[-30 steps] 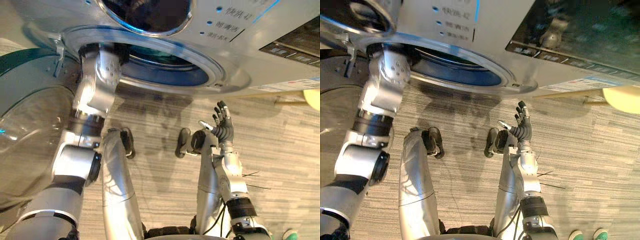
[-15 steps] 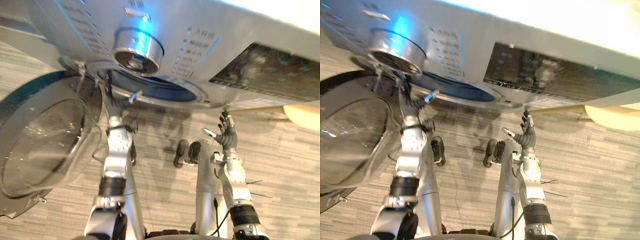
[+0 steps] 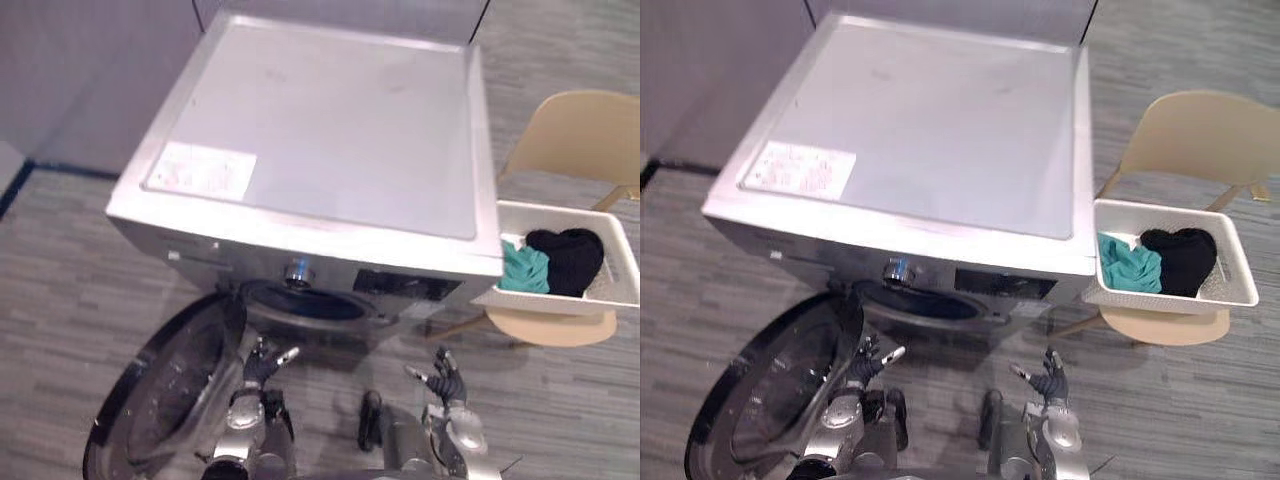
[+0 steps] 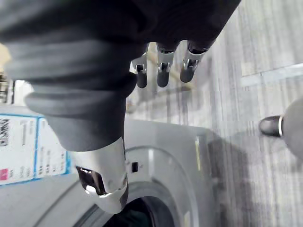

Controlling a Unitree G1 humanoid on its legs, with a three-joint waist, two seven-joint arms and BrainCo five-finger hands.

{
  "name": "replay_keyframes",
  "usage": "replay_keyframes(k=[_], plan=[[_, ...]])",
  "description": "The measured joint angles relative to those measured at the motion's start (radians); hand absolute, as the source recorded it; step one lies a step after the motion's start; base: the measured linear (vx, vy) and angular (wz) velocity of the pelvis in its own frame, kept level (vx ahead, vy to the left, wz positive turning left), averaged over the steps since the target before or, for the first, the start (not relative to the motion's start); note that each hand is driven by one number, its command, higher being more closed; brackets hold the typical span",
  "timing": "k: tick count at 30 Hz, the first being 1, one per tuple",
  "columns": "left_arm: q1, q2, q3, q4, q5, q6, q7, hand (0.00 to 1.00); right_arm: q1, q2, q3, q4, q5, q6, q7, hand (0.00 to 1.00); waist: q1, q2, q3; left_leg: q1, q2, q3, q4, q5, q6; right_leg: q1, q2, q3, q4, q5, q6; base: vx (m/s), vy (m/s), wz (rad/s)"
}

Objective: Pick up the laundry basket with both hands and put the clothes into the washing machine.

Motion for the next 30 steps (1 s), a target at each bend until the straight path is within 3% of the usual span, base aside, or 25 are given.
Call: replay_keyframes(k=[3, 5, 7, 10, 13, 14, 15, 16, 17, 18, 19, 20, 21, 22, 23, 25, 26, 27, 28, 29, 30], plan=[[0.0, 0.013, 0.002, 0.059, 0.033, 0.001, -0.002, 0.0, 0.002, -0.016, -0.037, 0.094, 0.001, 0.009, 0.003, 0.0, -0.001, 0.022, -0.014, 0.083, -0.008, 0.042, -0.089, 0.027, -0.003, 0.066, 0.021, 0.033, -0.107, 0.054, 0.005, 0.14, 0.031, -0.47], [0.0, 0.023, 0.005, 0.08, 0.035, 0.001, -0.002, 0.0, 0.005, -0.03, -0.04, 0.127, 0.002, 0.021, 0.004, 0.0, -0.002, 0.023, -0.014, 0.116, -0.015, 0.051, -0.085, 0.027, -0.003, 0.103, 0.03, 0.067, -0.142, 0.07, 0.01, 0.08, 0.034, -0.4], [-0.012, 0.022, 0.013, 0.096, 0.035, 0.0, 0.001, 0.0, -0.006, -0.051, -0.039, 0.152, 0.01, 0.02, 0.009, 0.0, -0.003, 0.02, -0.018, 0.115, -0.03, -0.03, -0.051, 0.027, -0.003, 0.122, 0.034, 0.108, -0.19, 0.103, 0.016, 0.03, 0.011, -0.44], [-0.014, 0.019, 0.013, 0.123, 0.034, -0.002, 0.001, 0.0, -0.032, -0.069, -0.042, 0.177, 0.013, 0.019, 0.02, 0.0, -0.003, 0.02, -0.019, 0.132, -0.042, -0.061, -0.057, 0.02, -0.007, 0.124, 0.038, 0.181, -0.251, 0.156, 0.023, -0.03, 0.038, -0.68], [-0.007, 0.017, 0.017, 0.142, 0.034, -0.001, 0.001, 0.0, -0.04, -0.069, -0.05, 0.178, 0.015, 0.02, 0.021, 0.0, -0.002, 0.021, -0.018, 0.152, -0.04, -0.05, -0.055, -0.027, -0.007, 0.111, 0.058, 0.26, -0.279, 0.189, 0.032, -0.09, 0.079, -1.03], [0.001, 0.018, 0.03, 0.158, 0.034, 0.0, 0.001, 0.0, -0.062, -0.069, -0.051, 0.179, 0.021, 0.02, 0.021, 0.0, -0.001, 0.017, -0.014, 0.166, -0.037, -0.026, -0.052, -0.086, -0.006, 0.082, 0.082, 0.338, -0.299, 0.218, 0.044, -0.15, 0.094, -1.91], [0.0, 0.03, 0.033, 0.169, 0.034, 0.003, 0.001, 0.0, -0.081, -0.06, -0.047, 0.176, 0.022, 0.02, 0.021, 0.0, -0.003, -0.01, -0.006, 0.17, -0.043, 0.049, -0.037, -0.102, -0.002, 0.058, 0.084, 0.401, -0.318, 0.227, 0.041, -0.19, 0.107, -2.02], [-0.001, 0.031, 0.034, 0.17, 0.033, 0.005, 0.001, 0.0, -0.089, -0.057, -0.046, 0.174, 0.023, 0.02, 0.019, 0.0, -0.007, -0.019, -0.002, 0.169, -0.043, 0.097, -0.034, -0.109, 0.004, 0.047, 0.08, 0.4, -0.332, 0.219, 0.028, -0.2, 0.046, -2.13], [-0.003, 0.03, 0.035, 0.171, 0.033, 0.004, 0.001, 0.0, -0.111, -0.058, -0.034, 0.176, 0.023, 0.021, 0.018, 0.0, -0.005, 0.001, 0.006, 0.168, -0.006, 0.209, -0.037, -0.11, 0.016, 0.008, 0.075, 0.289, -0.321, 0.202, -0.016, -0.13, 0.003, -2.18], [-0.001, 0.033, 0.055, 0.171, 0.033, 0.004, 0.0, 0.0, -0.122, -0.053, -0.025, 0.176, 0.023, 0.023, 0.02, 0.0, -0.006, 0.001, 0.006, 0.187, 0.02, 0.296, -0.033, -0.109, 0.015, -0.041, 0.071, 0.086, -0.213, 0.199, -0.062, -0.04, -0.012, -2.27], [0.0, 0.033, 0.065, 0.174, 0.033, 0.004, 0.001, 0.0, -0.125, -0.05, -0.017, 0.175, 0.023, 0.023, 0.019, 0.0, -0.006, 0.0, 0.005, 0.2, 0.025, 0.334, -0.038, -0.108, 0.015, -0.057, 0.058, -0.017, -0.164, 0.175, -0.093, 0.08, -0.006, -2.3], [0.005, 0.038, 0.068, 0.174, 0.034, 0.005, 0.0, 0.0, -0.125, -0.044, -0.005, 0.176, 0.023, 0.023, 0.019, 0.0, -0.005, -0.012, 0.0, 0.231, 0.026, 0.439, -0.033, -0.108, 0.01, -0.042, 0.02, -0.272, -0.078, 0.112, -0.163, 0.09, -0.017, -2.31], [0.009, 0.038, 0.068, 0.176, 0.034, 0.005, 0.0, 0.0, -0.139, -0.038, 0.003, 0.179, 0.023, 0.024, 0.019, 0.0, -0.002, -0.015, -0.002, 0.25, 0.033, 0.51, -0.018, -0.111, 0.007, -0.023, -0.007, -0.418, -0.072, 0.058, -0.186, 0.06, -0.045, -2.31], [0.009, 0.038, 0.067, 0.175, 0.034, 0.005, -0.001, 0.0, -0.149, -0.038, 0.012, 0.181, 0.023, 0.024, 0.019, 0.0, -0.006, -0.014, -0.002, 0.261, 0.041, 0.545, -0.01, -0.111, 0.007, -0.017, -0.02, -0.499, -0.06, 0.042, -0.209, 0.07, -0.116, -2.41], [0.009, 0.042, 0.066, 0.175, 0.034, 0.005, -0.003, 0.0, -0.164, -0.033, 0.026, 0.182, 0.024, 0.023, 0.021, 0.0, -0.003, -0.012, -0.002, 0.296, 0.046, 0.596, -0.005, -0.117, -0.004, 0.007, -0.044, -0.604, -0.039, 0.021, -0.206, 0.1, -0.161, -2.34], [0.002, 0.041, 0.065, 0.18, 0.034, 0.005, -0.002, 0.0, -0.176, -0.034, 0.038, 0.183, 0.031, 0.022, 0.022, 0.0, -0.006, 0.011, 0.012, 0.347, 0.052, 0.63, 0.001, -0.138, -0.038, -0.006, -0.012, -0.554, 0.004, 0.005, -0.172, 0.17, -0.192, -2.03], [-0.007, 0.039, 0.061, 0.184, 0.034, 0.004, -0.003, 0.0, -0.184, -0.041, 0.054, 0.183, 0.032, 0.024, 0.023, 0.0, -0.028, 0.027, 0.02, 0.356, 0.102, 0.622, 0.109, -0.162, -0.069, -0.009, 0.021, -0.483, 0.036, -0.027, -0.162, 0.21, -0.183, -1.55], [-0.01, 0.039, 0.06, 0.184, 0.034, 0.003, -0.002, 0.0, -0.183, -0.041, 0.07, 0.183, 0.033, 0.022, 0.022, 0.0, -0.034, 0.028, 0.02, 0.328, 0.165, 0.579, 0.28, -0.167, -0.061, -0.001, 0.05, -0.432, 0.033, -0.042, -0.149, 0.19, -0.147, -1.51], [-0.012, 0.04, 0.061, 0.185, 0.034, 0.001, -0.003, 0.0, -0.184, -0.041, 0.079, 0.184, 0.037, 0.021, 0.022, 0.0, -0.035, 0.031, 0.02, 0.299, 0.196, 0.535, 0.381, -0.179, -0.05, 0.005, 0.069, -0.404, 0.025, -0.045, -0.146, 0.2, -0.116, -1.44], [-0.021, 0.024, 0.058, 0.191, 0.033, -0.001, -0.004, 0.0, -0.188, -0.05, 0.08, 0.186, 0.044, 0.021, 0.02, 0.0, -0.039, 0.042, 0.027, 0.223, 0.225, 0.417, 0.566, -0.204, -0.012, 0.03, 0.101, -0.36, 0.005, -0.052, -0.145, 0.15, -0.069, -1.11], [-0.025, 0.015, 0.057, 0.195, 0.033, -0.001, -0.009, 0.0, -0.188, -0.055, 0.08, 0.189, 0.049, 0.021, 0.019, 0.0, -0.04, 0.044, 0.03, 0.191, 0.22, 0.363, 0.607, -0.209, -0.006, 0.041, 0.112, -0.34, -0.002, -0.052, -0.146, 0.18, -0.057, -1.19]])
